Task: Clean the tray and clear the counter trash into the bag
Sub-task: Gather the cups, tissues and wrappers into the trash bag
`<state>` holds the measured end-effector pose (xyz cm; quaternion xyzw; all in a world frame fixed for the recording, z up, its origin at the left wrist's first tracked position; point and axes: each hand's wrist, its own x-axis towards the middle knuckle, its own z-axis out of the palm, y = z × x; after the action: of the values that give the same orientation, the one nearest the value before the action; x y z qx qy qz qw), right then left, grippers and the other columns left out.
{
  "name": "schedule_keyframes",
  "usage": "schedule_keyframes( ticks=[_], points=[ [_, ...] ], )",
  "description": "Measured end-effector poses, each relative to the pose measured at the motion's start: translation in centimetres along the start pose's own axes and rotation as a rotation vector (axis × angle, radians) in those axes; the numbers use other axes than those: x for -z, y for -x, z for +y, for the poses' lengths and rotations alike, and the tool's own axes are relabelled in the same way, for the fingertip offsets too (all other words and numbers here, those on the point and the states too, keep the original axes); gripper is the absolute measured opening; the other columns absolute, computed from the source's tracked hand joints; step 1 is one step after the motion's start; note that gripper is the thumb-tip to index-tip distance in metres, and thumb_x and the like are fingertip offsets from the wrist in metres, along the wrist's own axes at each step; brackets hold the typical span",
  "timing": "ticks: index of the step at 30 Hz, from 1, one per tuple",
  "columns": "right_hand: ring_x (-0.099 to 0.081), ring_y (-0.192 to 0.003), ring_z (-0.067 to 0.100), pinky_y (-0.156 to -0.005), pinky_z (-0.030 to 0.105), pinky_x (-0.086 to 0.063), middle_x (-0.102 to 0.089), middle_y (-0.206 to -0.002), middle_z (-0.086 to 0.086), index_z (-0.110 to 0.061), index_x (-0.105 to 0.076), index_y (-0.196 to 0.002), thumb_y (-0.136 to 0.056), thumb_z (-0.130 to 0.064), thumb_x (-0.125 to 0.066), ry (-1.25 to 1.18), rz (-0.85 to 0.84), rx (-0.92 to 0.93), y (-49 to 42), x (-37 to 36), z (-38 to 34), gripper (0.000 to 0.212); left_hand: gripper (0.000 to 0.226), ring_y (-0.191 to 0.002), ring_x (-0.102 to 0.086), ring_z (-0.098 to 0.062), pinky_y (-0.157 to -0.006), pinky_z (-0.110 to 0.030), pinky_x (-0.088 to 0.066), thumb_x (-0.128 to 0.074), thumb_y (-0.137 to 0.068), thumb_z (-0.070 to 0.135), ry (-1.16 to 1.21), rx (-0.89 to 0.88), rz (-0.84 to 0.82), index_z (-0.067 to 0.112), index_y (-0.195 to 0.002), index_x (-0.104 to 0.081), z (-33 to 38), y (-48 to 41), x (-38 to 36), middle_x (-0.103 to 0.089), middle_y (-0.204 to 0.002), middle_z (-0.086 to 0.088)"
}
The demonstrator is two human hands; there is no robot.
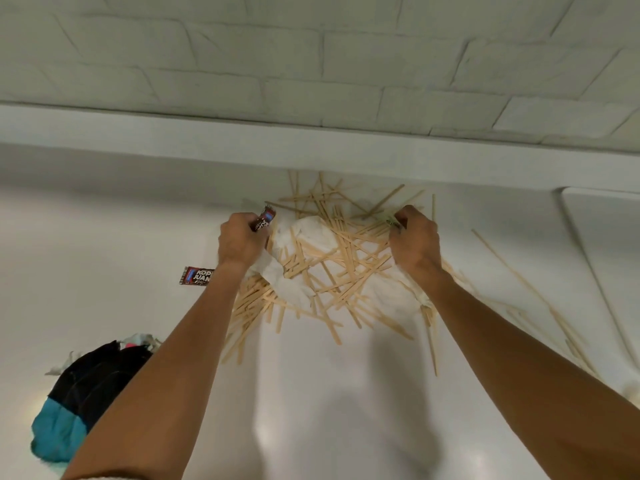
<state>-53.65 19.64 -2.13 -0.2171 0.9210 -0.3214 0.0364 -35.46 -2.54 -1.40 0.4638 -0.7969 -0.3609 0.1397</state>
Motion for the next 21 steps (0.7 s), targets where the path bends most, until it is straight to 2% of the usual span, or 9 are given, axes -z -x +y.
schedule_keyframes(
  ticks=[2, 4, 7, 9, 11, 14, 16, 19, 21],
  points=[
    [-0.065, -0.092, 0.019, -0.086, 0.030, -0.054, -0.069, -0.101, 0.001, -0.012, -0.063, -0.108, -0.093, -0.012, -0.059, -0.139, -0.024, 0.020, 0.5, 0.6, -0.6, 0.015, 0.021, -0.067, -0.058, -0.023, -0.071, -0.035, -0.044, -0.064, -0.089, 0.026, 0.046, -0.050, 0.009, 0.017, -0.071, -0.066, 0.5, 0.6, 0.0, -0.061, -0.064, 0.003],
    [-0.063, -0.086, 0.008, -0.079, 0.020, -0.050, -0.067, -0.094, -0.008, -0.016, -0.065, -0.104, -0.093, -0.015, -0.062, -0.287, -0.076, 0.051, 1.4, 1.2, -1.6, 0.011, 0.020, -0.077, -0.059, -0.022, -0.086, -0.041, -0.043, -0.064, -0.090, 0.037, 0.068, -0.121, 0.002, 0.024, -0.076, -0.068, 1.5, 1.6, 0.3, -0.062, -0.068, 0.007],
    [-0.061, -0.080, 0.003, -0.068, 0.008, -0.048, -0.066, -0.089, -0.008, -0.018, -0.066, -0.098, -0.091, -0.014, -0.066, -0.446, -0.135, 0.097, 3.2, 1.8, -2.7, 0.008, 0.017, -0.093, -0.058, -0.020, -0.093, -0.043, -0.036, -0.065, -0.088, 0.046, 0.100, -0.241, -0.018, 0.031, -0.082, -0.070, 3.0, 3.0, 0.4, -0.064, -0.092, 0.004],
    [-0.063, -0.082, 0.010, -0.065, 0.009, -0.050, -0.068, -0.094, 0.001, -0.014, -0.066, -0.103, -0.090, -0.010, -0.066, -0.536, -0.171, 0.104, 4.7, 2.6, -2.9, 0.013, 0.014, -0.097, -0.055, -0.018, -0.097, -0.046, -0.036, -0.065, -0.089, 0.044, 0.121, -0.309, -0.035, 0.034, -0.079, -0.069, 4.1, 4.5, 0.4, -0.059, -0.096, 0.004],
    [-0.065, -0.083, 0.013, -0.067, 0.016, -0.053, -0.068, -0.095, 0.005, -0.013, -0.064, -0.108, -0.090, -0.008, -0.067, -0.590, -0.203, 0.108, 6.3, 3.7, -2.6, 0.019, 0.017, -0.092, -0.057, -0.019, -0.095, -0.051, -0.044, -0.067, -0.088, 0.040, 0.171, -0.364, -0.065, 0.028, -0.077, -0.070, 5.1, 6.2, 0.3, -0.059, -0.089, 0.003],
    [-0.068, -0.077, 0.014, -0.068, 0.028, -0.055, -0.068, -0.091, 0.002, -0.018, -0.060, -0.107, -0.088, -0.005, -0.067, -0.666, -0.232, 0.102, 8.7, 5.5, -1.5, 0.024, 0.020, -0.072, -0.062, -0.015, -0.072, -0.039, -0.053, -0.069, -0.090, 0.030, 0.242, -0.399, -0.190, 0.011, -0.089, -0.074, 7.0, 9.2, 0.0, -0.069, -0.082, -0.009],
    [-0.063, -0.065, 0.008, -0.064, 0.030, -0.051, -0.063, -0.085, -0.004, -0.027, -0.055, -0.098, -0.087, -0.004, -0.068, -0.680, -0.200, 0.076, 10.4, 7.0, -0.3, 0.028, 0.015, -0.061, -0.062, -0.010, -0.058, -0.027, -0.052, -0.071, -0.089, 0.026, 0.283, -0.382, -0.277, 0.011, -0.092, -0.073, 7.9, 11.3, -0.7, -0.069, -0.079, -0.009],
    [-0.056, -0.062, 0.013, -0.064, 0.033, -0.048, -0.058, -0.082, -0.005, -0.029, -0.052, -0.091, -0.086, -0.006, -0.069, -0.677, -0.152, 0.029, 13.0, 9.6, 2.4, 0.029, 0.008, -0.069, -0.063, -0.014, -0.065, -0.028, -0.049, -0.074, -0.086, 0.026, 0.302, -0.387, -0.360, 0.018, -0.086, -0.072, 8.7, 14.1, -2.5, -0.070, -0.080, -0.003],
    [-0.057, -0.067, 0.017, -0.065, 0.034, -0.050, -0.058, -0.085, 0.000, -0.024, -0.053, -0.092, -0.085, -0.007, -0.069, -0.675, -0.126, 0.008, 14.9, 11.3, 4.6, 0.025, 0.010, -0.065, -0.059, -0.011, -0.065, -0.027, -0.044, -0.074, -0.084, 0.025, 0.306, -0.388, -0.405, 0.017, -0.084, -0.068, 9.1, 16.1, -3.7, -0.068, -0.075, 0.001]
  ],
)
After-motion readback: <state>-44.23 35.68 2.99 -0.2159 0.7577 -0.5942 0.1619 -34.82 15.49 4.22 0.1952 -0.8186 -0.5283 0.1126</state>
